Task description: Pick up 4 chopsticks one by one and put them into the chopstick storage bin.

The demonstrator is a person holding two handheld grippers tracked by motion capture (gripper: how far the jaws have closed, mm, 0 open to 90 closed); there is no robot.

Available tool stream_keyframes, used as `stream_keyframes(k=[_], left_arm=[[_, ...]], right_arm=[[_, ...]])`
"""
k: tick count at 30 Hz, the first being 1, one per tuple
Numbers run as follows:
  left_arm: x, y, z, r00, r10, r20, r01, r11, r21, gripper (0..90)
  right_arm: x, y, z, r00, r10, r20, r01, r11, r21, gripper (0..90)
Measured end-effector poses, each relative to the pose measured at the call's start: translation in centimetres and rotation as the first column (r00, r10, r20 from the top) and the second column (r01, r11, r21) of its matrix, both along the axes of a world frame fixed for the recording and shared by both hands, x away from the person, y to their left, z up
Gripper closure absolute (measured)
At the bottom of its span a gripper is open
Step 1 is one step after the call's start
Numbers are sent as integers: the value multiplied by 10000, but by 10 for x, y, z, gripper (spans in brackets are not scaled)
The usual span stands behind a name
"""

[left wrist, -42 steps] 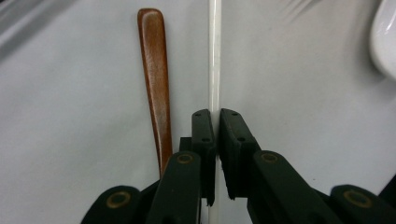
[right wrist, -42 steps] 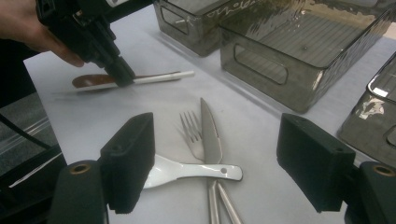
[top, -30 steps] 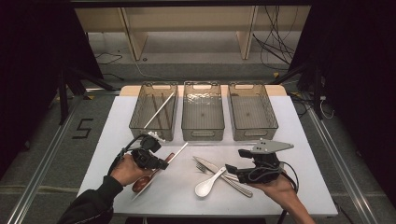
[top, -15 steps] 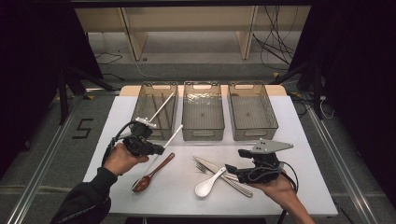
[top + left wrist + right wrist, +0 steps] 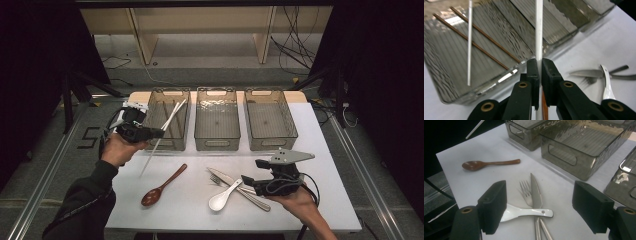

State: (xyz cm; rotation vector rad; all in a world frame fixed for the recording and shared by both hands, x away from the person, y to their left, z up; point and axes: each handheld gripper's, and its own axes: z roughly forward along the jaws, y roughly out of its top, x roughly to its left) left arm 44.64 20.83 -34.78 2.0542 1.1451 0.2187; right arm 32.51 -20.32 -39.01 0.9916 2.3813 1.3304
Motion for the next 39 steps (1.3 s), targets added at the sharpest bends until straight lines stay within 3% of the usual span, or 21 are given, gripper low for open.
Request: stream_keyframes(k=[5,19,25,32,39], left_arm=[[16,4,8,9987,308,402,-302,9994,-137,841],[65,4,20,9906,995,944,-967,9947,-340,841],[81,4,18,9884,1166,975,-1158,9932,-134,841],[91,-2,18,9882,902,1238,-949,9949,332,841],[101,-1,16,9848,899,1486,-980,9940,483,841]], right_arm=[[0,0,0,10000,11,11,-11,10000,7,289],[0,-1,0,10000,43,-2,-43,10000,8,289],[1,-1,0,10000,59,-18,-59,10000,10,289],[1,-1,0,10000,59,-57,-59,10000,21,289],[1,-1,-1,9999,105,-28,-105,9999,-9,289]])
